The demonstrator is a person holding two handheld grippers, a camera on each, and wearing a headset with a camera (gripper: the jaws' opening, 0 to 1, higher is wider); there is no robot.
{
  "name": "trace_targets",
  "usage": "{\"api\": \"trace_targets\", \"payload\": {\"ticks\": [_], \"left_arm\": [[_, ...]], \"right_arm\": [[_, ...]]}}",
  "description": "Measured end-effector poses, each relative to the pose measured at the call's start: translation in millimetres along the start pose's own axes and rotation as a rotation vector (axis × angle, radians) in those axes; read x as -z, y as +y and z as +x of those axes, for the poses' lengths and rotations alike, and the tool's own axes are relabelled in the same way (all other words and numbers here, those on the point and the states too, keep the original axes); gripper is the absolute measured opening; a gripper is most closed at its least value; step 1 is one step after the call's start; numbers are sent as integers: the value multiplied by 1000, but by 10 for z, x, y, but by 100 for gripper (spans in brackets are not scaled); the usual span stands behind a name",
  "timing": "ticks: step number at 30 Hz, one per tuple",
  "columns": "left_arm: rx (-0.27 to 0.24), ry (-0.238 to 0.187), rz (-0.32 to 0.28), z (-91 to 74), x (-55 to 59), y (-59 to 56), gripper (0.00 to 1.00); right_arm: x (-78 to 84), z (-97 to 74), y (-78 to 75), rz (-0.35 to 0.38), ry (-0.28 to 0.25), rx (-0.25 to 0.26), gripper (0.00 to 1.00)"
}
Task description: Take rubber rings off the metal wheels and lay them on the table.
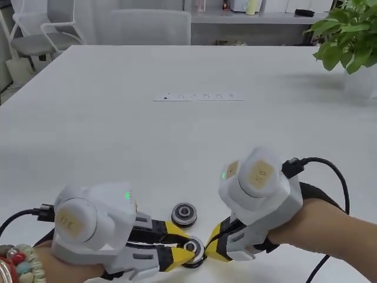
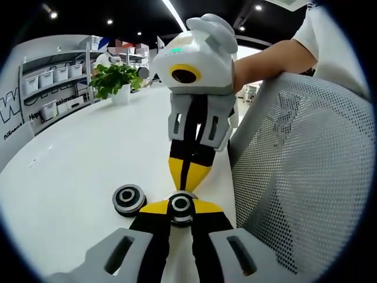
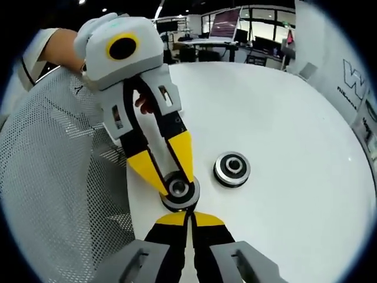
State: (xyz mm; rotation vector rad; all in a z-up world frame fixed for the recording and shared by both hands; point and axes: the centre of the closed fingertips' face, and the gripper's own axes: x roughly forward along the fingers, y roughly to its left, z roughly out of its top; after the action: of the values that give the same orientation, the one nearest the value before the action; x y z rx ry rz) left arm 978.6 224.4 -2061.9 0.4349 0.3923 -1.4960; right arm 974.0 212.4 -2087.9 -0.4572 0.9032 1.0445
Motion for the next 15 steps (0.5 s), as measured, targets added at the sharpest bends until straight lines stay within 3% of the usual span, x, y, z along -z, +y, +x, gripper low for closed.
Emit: {"api": "trace_targets", "payload": {"ticks": [1,2,3,6,8,11,14,15], "left_arm": [[3,-2,-1,2,-2,-8,8],[1,-4,3,2,-2,-8,8],[1,-5,2,2,-2,-9,8],[3,-5,3,3,-3,-10,8],[4,-7,4,3,-4,-14,8],[4,-7,6,3,-3,-12,8],[4,-7,5,3,-3,-12,8],[4,-7,5,3,-2,-11,8]], "right_arm": [[8,-3,24,48,-1,-17,0],[-14,3,-7,-75,-22,-30,0],[-13,0,-4,-125,-31,-30,0],[2,-4,3,-100,-41,-30,0],[-2,2,-2,-50,-19,-35,0],[2,2,1,-45,-7,-4,0],[7,3,-5,144,21,-5,0],[7,1,-18,141,19,-9,0]]}}
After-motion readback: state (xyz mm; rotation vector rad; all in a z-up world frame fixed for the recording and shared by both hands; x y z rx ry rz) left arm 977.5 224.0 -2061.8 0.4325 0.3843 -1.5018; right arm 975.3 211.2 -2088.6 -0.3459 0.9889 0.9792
